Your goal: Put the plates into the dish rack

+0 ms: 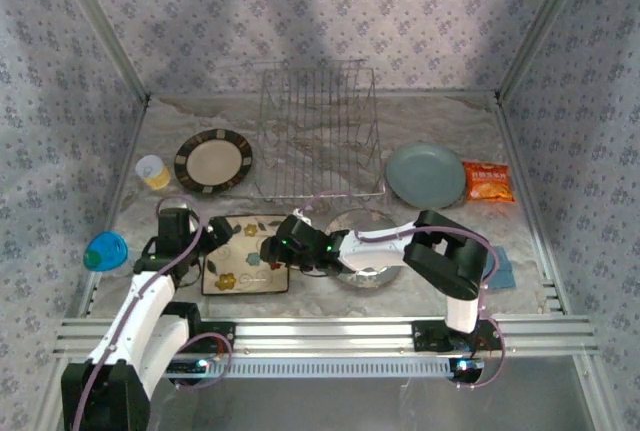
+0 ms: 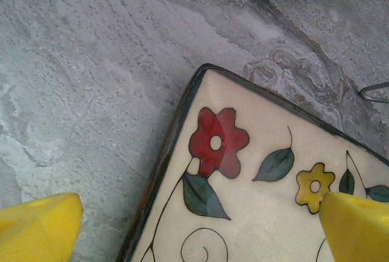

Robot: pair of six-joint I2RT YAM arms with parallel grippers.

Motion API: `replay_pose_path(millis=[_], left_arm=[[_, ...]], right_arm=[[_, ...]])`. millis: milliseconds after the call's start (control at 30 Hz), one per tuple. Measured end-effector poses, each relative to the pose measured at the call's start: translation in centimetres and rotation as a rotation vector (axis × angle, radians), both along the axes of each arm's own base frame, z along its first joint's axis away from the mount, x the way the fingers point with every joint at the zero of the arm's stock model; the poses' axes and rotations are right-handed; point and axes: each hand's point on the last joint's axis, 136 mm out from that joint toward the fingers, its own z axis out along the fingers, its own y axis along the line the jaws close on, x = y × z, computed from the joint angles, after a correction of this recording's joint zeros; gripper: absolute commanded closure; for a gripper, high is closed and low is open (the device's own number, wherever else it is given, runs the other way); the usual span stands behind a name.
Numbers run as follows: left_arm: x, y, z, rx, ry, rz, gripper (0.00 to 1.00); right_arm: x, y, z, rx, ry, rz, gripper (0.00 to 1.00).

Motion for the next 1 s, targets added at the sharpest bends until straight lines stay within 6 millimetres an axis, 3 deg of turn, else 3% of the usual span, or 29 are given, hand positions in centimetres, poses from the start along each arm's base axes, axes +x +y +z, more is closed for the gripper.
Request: replay_pose_path(millis=[400, 633, 867, 933, 1000], left_arm=[[0.2, -0.9, -0.6, -0.045, 0.007, 0.002, 0.01], [0.2, -1.0, -0.6, -0.044, 0.007, 0.000, 0.01], [0.2, -1.0, -0.6, -0.042, 0.006, 0.000, 0.01], [0.2, -1.0, -0.6, -0.041, 0.006, 0.000, 0.01], [0.3, -0.8, -0.6, -0.033, 0.005, 0.008, 0.01]], right_arm=[[0.3, -0.1, -0.3, 0.009, 0.006, -0.002, 0.40], [0.4, -0.3, -0.6, 0.007, -0.003, -0.001, 0.61], [0.4, -0.8, -1.2, -0.012, -0.009, -0.002, 0.76], [0.4, -1.1, -1.3, -0.016, -0.010, -0.010, 0.96], [0.3, -1.2, -1.1, -0.007, -0.009, -0.015, 1.00]])
